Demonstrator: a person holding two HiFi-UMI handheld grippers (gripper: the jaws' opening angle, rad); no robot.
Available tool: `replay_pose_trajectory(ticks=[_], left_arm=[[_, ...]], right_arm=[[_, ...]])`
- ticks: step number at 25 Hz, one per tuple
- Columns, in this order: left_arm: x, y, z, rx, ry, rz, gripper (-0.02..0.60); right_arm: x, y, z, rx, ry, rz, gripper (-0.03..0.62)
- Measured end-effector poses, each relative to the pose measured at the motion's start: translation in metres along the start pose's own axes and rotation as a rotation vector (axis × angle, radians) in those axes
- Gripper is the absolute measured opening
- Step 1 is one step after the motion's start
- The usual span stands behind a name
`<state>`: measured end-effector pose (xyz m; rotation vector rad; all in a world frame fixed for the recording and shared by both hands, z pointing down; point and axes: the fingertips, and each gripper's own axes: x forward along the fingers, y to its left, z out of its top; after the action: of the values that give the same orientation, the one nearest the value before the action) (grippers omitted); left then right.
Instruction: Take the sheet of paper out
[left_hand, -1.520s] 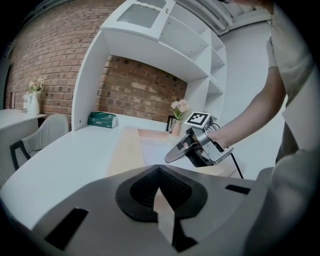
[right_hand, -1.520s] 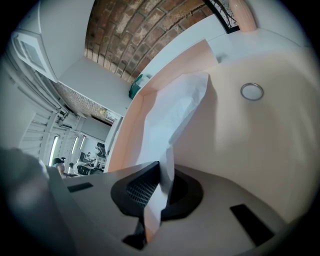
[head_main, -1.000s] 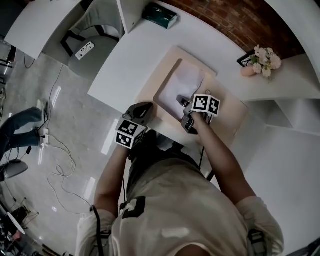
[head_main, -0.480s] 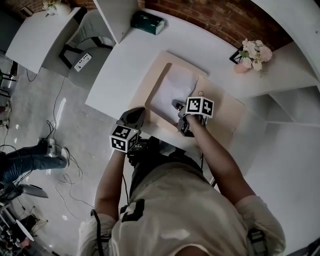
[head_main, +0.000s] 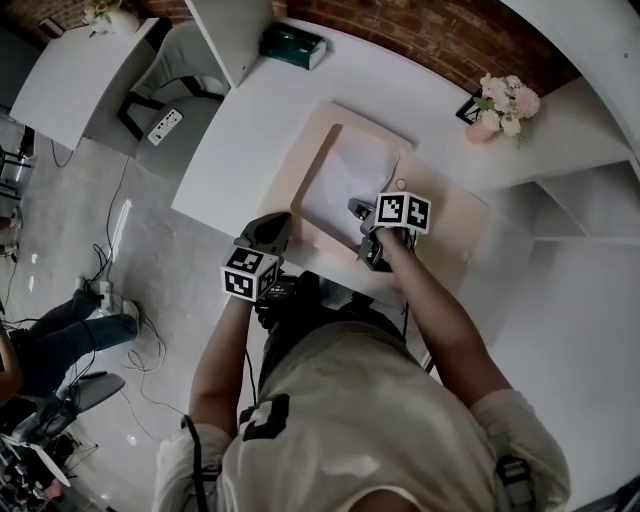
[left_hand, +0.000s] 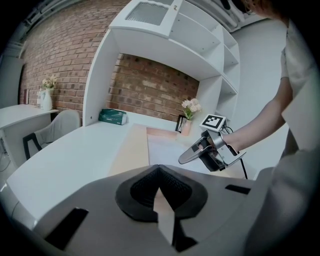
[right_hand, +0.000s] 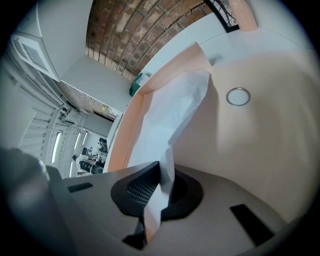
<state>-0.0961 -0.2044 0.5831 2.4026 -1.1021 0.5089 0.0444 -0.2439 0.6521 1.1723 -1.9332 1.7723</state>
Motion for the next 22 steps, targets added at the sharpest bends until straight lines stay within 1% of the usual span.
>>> replay_pose_trajectory(ticks=[14,18,22], left_arm=[[0.0,-0.001,0.0,0.003,-0.01,-0.006,0.017],[0.001,-0.001,0.0,-0.007,-0.006,-0.012,0.017],[-0.001,0.0,0.001,-0.023,-0.006,0.001,0.017]], right_arm=[[-0.009,-0.01,-0.002,0.006,-0.014,-0.013,0.028],[-0.013,-0.014,-0.002,0.021,-0.02,-0.012,0.028],[-0.013,-0.013,-0.003,0.018,-0.014,-0.008,0.028]])
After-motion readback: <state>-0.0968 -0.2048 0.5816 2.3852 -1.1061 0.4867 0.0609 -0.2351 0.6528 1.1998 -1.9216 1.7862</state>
